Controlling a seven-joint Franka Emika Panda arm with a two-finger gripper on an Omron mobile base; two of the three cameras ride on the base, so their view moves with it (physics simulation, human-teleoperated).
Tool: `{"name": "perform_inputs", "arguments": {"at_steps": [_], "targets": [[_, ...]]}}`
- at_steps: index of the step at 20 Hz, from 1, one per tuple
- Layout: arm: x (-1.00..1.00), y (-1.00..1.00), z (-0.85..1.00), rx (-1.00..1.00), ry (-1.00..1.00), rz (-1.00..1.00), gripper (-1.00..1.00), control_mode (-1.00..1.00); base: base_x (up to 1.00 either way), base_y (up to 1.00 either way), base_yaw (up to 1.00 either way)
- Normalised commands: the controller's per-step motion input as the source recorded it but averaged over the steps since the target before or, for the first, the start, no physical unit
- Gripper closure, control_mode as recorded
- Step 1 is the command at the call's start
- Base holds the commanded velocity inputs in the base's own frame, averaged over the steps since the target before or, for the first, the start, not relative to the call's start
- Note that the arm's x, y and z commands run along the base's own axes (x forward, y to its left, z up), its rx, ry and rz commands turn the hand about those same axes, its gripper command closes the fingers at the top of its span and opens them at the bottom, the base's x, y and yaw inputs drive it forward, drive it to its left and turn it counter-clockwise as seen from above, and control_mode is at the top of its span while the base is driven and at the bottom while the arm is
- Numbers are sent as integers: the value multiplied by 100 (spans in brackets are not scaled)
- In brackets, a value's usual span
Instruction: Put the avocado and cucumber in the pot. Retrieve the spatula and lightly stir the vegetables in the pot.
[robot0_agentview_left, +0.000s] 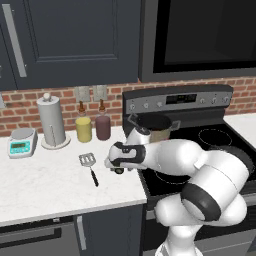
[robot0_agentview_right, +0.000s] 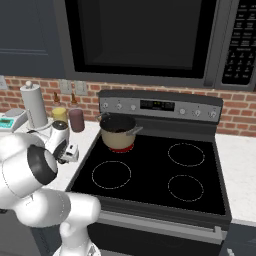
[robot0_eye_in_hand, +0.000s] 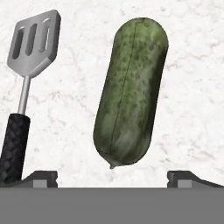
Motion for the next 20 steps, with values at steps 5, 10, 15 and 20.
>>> {"name": "perform_inputs", "arguments": {"at_steps": [5, 10, 15, 20], "targets": [[29, 0, -17, 0, 0, 2, -100, -100, 0, 0, 0], [22, 14, -9, 0, 0, 0, -100, -100, 0, 0, 0], [3, 22, -11, 0, 0, 0, -100, -100, 0, 0, 0], [0, 24, -17, -1, 2, 0, 100, -100, 0, 0, 0]]}}
